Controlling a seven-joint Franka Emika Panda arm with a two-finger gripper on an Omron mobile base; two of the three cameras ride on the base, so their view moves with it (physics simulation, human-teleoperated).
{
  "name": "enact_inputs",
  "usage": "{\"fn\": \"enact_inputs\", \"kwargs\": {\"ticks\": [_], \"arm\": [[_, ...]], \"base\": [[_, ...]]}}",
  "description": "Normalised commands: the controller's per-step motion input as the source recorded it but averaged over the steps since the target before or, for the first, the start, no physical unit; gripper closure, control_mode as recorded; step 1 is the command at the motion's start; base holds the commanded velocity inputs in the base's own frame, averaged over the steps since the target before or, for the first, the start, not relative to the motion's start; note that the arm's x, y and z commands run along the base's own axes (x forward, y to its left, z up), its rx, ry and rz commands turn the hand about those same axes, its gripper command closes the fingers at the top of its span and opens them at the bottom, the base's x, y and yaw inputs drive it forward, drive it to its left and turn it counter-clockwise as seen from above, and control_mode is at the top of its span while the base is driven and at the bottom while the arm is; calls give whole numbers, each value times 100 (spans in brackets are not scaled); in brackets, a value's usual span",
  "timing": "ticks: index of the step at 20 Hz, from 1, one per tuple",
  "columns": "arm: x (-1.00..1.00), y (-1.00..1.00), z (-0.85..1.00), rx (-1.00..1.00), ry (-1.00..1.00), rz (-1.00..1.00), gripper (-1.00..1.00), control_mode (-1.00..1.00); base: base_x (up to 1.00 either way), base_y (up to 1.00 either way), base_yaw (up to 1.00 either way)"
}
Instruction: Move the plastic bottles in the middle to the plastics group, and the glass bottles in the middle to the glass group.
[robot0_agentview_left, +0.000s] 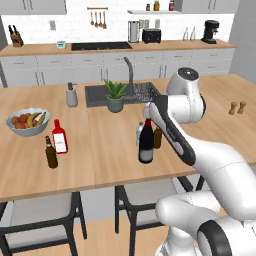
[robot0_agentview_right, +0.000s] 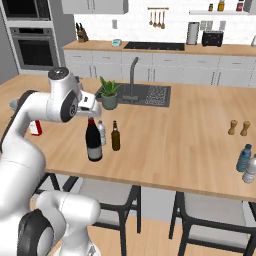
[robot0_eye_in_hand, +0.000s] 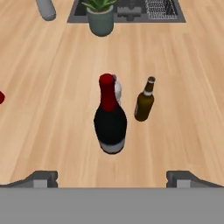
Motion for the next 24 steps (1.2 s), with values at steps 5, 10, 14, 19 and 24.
{"fn": "enact_inputs", "kwargs": {"ticks": [5, 10, 14, 19, 24], "arm": [[29, 5, -6, 0, 0, -3, -100, -100], [2, 0, -32, 0, 0, 0, -100, -100], [16, 0, -36, 0, 0, 0, -100, -100], [23, 0, -25, 0, 0, 0, -100, -100], [14, 0, -5, 0, 0, 0, -100, -100]], "base": [[0, 0, 0], [0, 0, 0], [0, 0, 0], [0, 0, 0], [0, 0, 0]]}}
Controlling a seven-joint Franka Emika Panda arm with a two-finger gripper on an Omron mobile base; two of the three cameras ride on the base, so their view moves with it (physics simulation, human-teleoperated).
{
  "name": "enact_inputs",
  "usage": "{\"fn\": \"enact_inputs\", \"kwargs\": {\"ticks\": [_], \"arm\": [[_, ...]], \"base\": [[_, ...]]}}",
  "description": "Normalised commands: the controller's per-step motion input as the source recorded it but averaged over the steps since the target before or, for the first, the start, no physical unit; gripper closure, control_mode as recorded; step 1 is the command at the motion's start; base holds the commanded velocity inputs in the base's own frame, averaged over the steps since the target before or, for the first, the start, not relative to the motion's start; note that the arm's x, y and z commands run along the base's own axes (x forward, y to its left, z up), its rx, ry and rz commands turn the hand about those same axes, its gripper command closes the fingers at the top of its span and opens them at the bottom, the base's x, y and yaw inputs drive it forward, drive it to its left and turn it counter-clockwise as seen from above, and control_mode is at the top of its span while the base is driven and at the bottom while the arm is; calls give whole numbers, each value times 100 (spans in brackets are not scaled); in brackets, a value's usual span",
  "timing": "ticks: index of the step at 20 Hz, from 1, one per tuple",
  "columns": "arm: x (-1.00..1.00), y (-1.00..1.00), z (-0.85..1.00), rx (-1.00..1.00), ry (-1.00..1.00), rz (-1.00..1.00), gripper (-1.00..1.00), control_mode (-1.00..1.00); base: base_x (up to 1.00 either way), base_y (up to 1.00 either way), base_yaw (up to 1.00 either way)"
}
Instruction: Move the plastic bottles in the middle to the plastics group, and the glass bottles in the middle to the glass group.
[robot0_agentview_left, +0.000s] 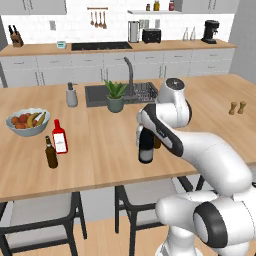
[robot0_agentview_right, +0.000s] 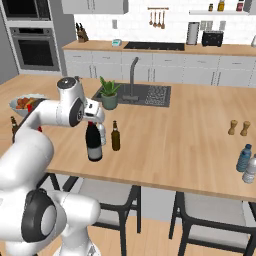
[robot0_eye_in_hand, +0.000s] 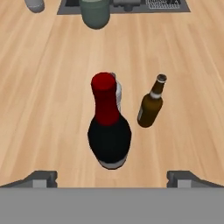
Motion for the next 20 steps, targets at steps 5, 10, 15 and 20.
{"fn": "enact_inputs", "kwargs": {"ticks": [5, 10, 15, 20], "arm": [[20, 0, -17, 0, 0, 0, -100, -100], [18, 1, -21, 0, 0, 0, -100, -100], [22, 1, -14, 0, 0, 0, -100, -100], [34, 1, -13, 0, 0, 0, -100, -100]], "base": [[0, 0, 0], [0, 0, 0], [0, 0, 0], [0, 0, 0]]}}
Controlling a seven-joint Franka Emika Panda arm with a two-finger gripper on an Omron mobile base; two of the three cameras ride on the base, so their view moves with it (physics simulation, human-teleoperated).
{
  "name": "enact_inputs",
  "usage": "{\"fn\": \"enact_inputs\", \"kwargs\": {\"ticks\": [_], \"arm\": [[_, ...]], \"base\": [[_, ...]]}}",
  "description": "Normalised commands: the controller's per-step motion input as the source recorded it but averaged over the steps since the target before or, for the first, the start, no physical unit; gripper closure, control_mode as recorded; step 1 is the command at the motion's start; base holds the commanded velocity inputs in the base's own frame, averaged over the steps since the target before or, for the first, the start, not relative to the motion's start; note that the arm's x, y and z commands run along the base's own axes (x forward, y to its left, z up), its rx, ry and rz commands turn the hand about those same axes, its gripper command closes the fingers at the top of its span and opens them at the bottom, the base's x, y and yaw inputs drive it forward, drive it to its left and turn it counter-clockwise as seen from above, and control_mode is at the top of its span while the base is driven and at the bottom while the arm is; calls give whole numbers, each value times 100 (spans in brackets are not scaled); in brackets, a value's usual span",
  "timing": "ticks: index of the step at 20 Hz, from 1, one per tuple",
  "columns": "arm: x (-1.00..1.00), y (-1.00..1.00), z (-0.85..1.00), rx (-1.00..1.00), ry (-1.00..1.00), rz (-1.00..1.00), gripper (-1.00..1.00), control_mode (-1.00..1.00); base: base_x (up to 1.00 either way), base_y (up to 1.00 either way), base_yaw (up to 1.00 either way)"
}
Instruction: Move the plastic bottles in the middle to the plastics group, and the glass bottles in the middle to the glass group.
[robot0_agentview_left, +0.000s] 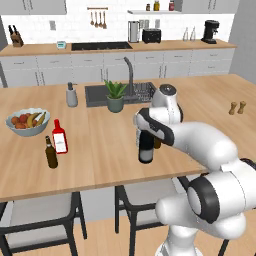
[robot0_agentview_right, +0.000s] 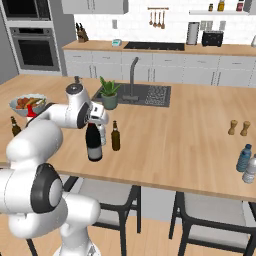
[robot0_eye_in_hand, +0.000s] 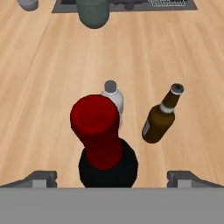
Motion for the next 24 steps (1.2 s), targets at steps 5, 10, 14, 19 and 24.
{"fn": "enact_inputs", "kwargs": {"ticks": [5, 10, 14, 19, 24], "arm": [[21, 0, -18, 0, 1, 0, -100, -100], [14, 0, -18, 0, 0, 0, -100, -100], [2, 0, -12, 0, 0, 0, -100, -100], [0, 0, -1, 0, 0, 0, -100, -100], [3, 6, -2, 0, -4, 0, -100, -100]], "base": [[0, 0, 0], [0, 0, 0], [0, 0, 0], [0, 0, 0], [0, 0, 0]]}}
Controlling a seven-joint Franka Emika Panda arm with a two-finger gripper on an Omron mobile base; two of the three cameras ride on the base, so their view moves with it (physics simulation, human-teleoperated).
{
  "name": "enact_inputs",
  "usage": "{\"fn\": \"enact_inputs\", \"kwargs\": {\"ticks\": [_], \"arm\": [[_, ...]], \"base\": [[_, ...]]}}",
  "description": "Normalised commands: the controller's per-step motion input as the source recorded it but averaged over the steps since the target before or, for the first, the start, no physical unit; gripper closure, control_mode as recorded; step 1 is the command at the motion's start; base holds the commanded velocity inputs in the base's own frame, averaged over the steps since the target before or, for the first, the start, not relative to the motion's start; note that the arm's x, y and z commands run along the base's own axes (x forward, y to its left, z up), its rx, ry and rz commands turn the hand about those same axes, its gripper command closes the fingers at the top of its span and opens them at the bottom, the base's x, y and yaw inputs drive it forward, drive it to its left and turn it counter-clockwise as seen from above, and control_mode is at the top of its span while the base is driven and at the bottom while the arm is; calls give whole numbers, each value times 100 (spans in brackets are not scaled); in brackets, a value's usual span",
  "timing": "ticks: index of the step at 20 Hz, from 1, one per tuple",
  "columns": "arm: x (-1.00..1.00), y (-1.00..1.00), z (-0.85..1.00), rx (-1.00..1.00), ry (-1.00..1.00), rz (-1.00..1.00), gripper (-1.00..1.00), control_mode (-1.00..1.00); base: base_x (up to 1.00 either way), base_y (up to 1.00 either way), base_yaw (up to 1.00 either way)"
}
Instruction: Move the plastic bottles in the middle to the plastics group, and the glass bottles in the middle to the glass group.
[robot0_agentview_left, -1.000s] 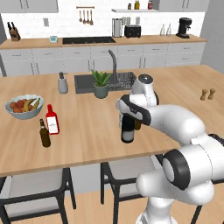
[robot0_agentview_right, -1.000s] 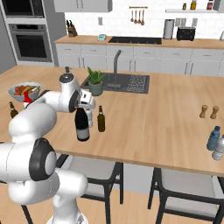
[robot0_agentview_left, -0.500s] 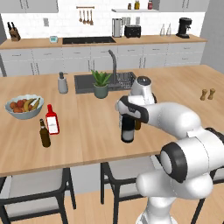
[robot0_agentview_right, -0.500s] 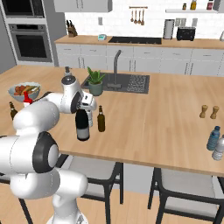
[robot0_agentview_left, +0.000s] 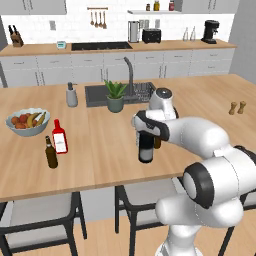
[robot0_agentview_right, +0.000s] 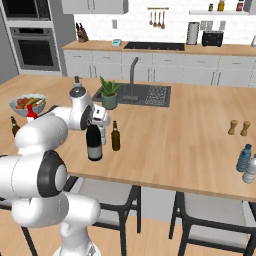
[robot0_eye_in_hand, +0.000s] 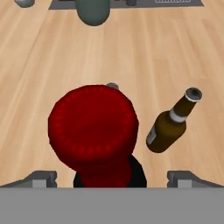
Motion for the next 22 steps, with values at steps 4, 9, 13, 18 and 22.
{"fn": "enact_inputs", "kwargs": {"ticks": [4, 9, 13, 18, 22], "arm": [[1, 3, 0, 0, -5, 0, -100, -100], [1, 4, 0, 0, -5, 0, 100, -100], [0, 0, 0, 0, -1, 0, 100, -100], [-1, 1, 0, 0, 0, 0, 100, -100], [-35, 29, 20, 0, 10, 0, 100, -100]], "base": [[0, 0, 0], [0, 0, 0], [0, 0, 0], [0, 0, 0], [0, 0, 0]]}}
